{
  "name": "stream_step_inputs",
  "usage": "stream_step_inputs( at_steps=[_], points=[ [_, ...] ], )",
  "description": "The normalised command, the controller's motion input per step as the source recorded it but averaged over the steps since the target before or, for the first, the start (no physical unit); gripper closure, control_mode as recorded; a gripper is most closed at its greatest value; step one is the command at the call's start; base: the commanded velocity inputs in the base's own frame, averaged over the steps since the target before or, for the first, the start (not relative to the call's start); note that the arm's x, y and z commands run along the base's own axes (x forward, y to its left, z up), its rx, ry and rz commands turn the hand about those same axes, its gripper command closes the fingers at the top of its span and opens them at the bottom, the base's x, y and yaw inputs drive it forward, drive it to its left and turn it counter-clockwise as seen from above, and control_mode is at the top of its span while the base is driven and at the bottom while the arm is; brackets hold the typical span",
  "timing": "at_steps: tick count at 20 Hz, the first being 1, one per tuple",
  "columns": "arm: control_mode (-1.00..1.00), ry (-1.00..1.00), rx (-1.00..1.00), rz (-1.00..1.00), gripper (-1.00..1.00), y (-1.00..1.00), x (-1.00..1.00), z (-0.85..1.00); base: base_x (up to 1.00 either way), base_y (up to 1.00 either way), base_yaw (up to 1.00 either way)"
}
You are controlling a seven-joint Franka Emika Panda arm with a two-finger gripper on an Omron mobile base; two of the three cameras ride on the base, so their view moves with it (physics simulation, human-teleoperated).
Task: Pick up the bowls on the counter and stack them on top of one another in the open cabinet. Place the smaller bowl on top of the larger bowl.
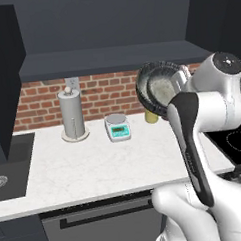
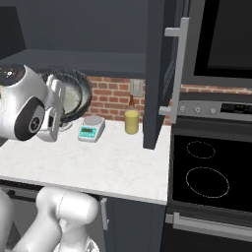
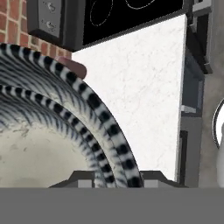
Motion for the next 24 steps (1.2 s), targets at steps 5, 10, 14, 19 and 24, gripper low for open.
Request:
stream_step_inputs(
  at_steps=[5,10,14,19,24],
  points=[
    [-1.0,-0.04,0.04,-0.12,1.0,-0.13,-0.03,0.95,0.0,0.0,0.0],
    [-1.0,-0.26,0.0,-0.11,1.0,-0.01,-0.05,0.85,0.0,0.0,0.0],
    [-1.0,-0.12,0.0,-0.06,1.0,0.0,0.09,0.52,0.0,0.0,0.0],
    [-1.0,-0.04,0.0,-0.03,1.0,0.0,0.48,0.1,0.0,0.0,0.0],
    [-1.0,0.0,0.01,0.0,1.0,0.0,0.66,-0.06,0.0,0.0,0.0]
  ],
)
